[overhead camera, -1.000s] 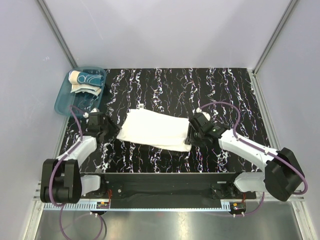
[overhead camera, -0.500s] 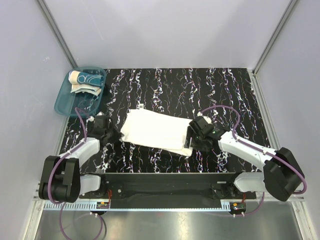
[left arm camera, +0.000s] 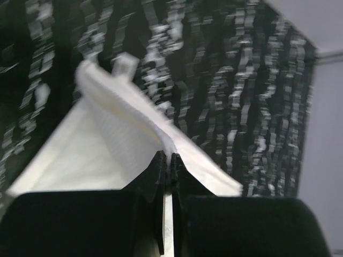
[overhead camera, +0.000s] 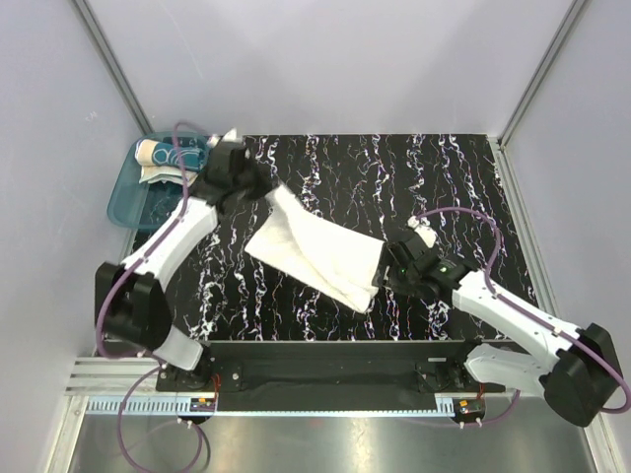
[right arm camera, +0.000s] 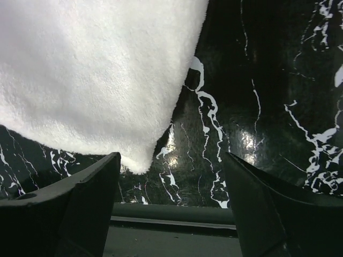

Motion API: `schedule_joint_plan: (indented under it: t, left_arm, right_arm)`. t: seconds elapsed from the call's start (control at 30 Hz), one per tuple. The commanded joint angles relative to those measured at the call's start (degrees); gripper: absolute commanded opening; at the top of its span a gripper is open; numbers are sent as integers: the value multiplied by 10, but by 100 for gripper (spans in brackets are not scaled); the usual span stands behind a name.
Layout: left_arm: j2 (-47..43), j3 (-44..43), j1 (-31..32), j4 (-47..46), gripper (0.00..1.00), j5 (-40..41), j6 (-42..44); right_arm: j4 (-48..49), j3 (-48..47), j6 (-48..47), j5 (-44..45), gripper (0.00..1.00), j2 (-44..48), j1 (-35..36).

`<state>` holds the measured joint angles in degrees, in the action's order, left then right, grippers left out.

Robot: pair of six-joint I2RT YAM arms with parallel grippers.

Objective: Roll the towels
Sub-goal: Fold the towel

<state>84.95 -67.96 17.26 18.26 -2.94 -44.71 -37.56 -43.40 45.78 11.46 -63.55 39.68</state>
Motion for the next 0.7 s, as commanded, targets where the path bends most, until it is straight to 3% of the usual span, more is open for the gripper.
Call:
schedule_joint_plan:
  t: [0.0, 0.03, 0.13, 0.23, 0.37, 0.5, 0.67]
  left_arm:
    - [50, -140, 51, 9, 0, -92, 44]
    - [59, -174, 73, -1, 0, -134, 64]
    - [20, -160, 80, -48, 0, -144, 65]
    - [-35, -61, 41, -111, 0, -167, 46]
    - [-53, 133, -22, -164, 0, -185, 7]
    - [10, 226, -61, -238, 0, -192, 13]
    - [112, 225, -65, -262, 5, -219, 32]
  right_arm:
    - [-32, -3, 40, 65, 84, 42, -4]
    - [-39, -3, 43, 72, 84, 54, -3]
    - [-57, -9, 48, 80, 85, 65, -3]
    - [-66, -11, 44, 84, 85, 67, -3]
    - [-53, -1, 40, 77, 85, 61, -4]
    - [-37, -5, 35, 60, 85, 36, -3]
    - [-26, -13, 29, 51, 84, 11, -4]
